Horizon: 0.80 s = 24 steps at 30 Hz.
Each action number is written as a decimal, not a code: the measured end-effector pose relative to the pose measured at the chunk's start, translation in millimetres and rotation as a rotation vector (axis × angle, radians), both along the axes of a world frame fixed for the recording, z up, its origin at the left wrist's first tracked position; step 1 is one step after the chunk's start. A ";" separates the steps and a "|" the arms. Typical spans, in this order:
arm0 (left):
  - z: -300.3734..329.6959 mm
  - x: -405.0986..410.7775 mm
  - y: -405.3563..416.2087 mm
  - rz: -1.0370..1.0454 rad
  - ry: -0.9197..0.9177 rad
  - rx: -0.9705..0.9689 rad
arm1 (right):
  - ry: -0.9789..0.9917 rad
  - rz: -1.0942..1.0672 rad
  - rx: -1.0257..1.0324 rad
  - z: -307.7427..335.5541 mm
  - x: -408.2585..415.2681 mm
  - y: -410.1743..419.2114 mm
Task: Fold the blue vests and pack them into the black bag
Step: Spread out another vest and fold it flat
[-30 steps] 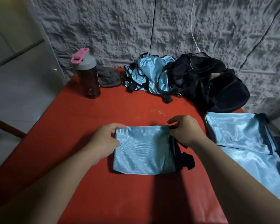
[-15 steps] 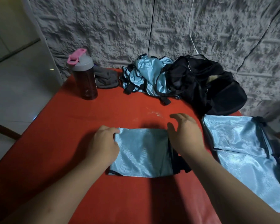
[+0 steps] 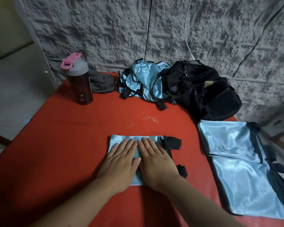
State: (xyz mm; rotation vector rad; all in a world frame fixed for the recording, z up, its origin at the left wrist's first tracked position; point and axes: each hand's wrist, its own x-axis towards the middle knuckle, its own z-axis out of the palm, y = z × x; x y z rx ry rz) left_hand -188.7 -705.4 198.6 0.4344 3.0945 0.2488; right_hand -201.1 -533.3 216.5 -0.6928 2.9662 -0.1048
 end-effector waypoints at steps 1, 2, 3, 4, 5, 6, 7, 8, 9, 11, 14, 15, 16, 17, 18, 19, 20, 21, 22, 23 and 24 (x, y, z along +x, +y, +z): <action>0.1 0.3 0.6 0.005 -0.010 -0.024 | 0.047 -0.016 -0.005 -0.8 1.8 1.4; 1.1 0.8 0.9 0.011 -0.015 -0.043 | 0.064 -0.042 -0.001 -1.4 3.0 3.0; 1.0 1.2 0.4 0.018 -0.017 -0.055 | 0.064 -0.075 0.007 -2.8 3.3 4.3; 0.4 1.1 0.5 0.026 -0.014 -0.059 | 0.059 -0.117 0.003 -3.2 3.4 6.2; 1.4 1.3 0.8 0.040 -0.027 -0.061 | 0.072 -0.161 -0.016 -3.5 3.4 7.6; 3.8 2.5 0.8 0.061 -0.055 -0.057 | 0.081 -0.196 -0.031 -2.0 4.8 8.1; 6.8 1.7 1.6 0.084 -0.076 -0.046 | 0.093 -0.217 -0.046 -0.7 5.0 9.4; 7.6 1.1 2.1 0.104 -0.071 -0.033 | 0.076 -0.224 -0.058 0.2 5.6 9.9; 8.4 1.2 2.3 0.129 -0.085 -0.016 | 0.058 -0.217 -0.065 1.3 5.4 10.5; 12.4 3.1 2.9 0.163 -0.104 -0.017 | 0.000 -0.200 -0.051 4.7 5.4 11.4; 15.5 3.9 5.3 0.180 -0.103 -0.046 | -0.049 -0.178 -0.023 11.1 1.3 13.2; 16.5 3.9 6.1 0.190 -0.106 -0.046 | -0.073 -0.172 -0.005 13.2 0.4 14.3; 17.1 3.8 6.6 0.203 -0.116 -0.044 | -0.082 -0.156 0.012 15.3 -0.6 15.6; 19.1 2.6 7.5 0.208 -0.117 -0.056 | -0.070 -0.139 0.016 17.6 -2.0 15.9; 23.3 1.1 8.6 0.195 -0.091 -0.078 | -0.030 -0.124 0.012 19.9 -2.9 15.1; 28.2 0.6 9.7 0.167 -0.061 -0.103 | 0.035 -0.105 0.014 21.8 -2.9 14.0; 30.8 0.2 10.5 0.130 -0.029 -0.103 | 0.107 -0.086 0.020 22.7 -3.0 11.2; 29.1 -0.2 11.5 0.072 0.002 -0.103 | 0.153 -0.071 0.017 20.5 -2.5 8.3; 25.7 -0.4 11.8 0.016 0.032 -0.111 | 0.169 -0.062 0.007 17.2 -1.3 4.8; 22.3 -0.3 11.9 -0.028 0.033 -0.110 | 0.158 -0.060 0.008 12.1 0.3 2.2; 18.9 -0.3 11.4 -0.044 0.028 -0.095 | 0.121 -0.066 0.017 7.7 1.6 1.5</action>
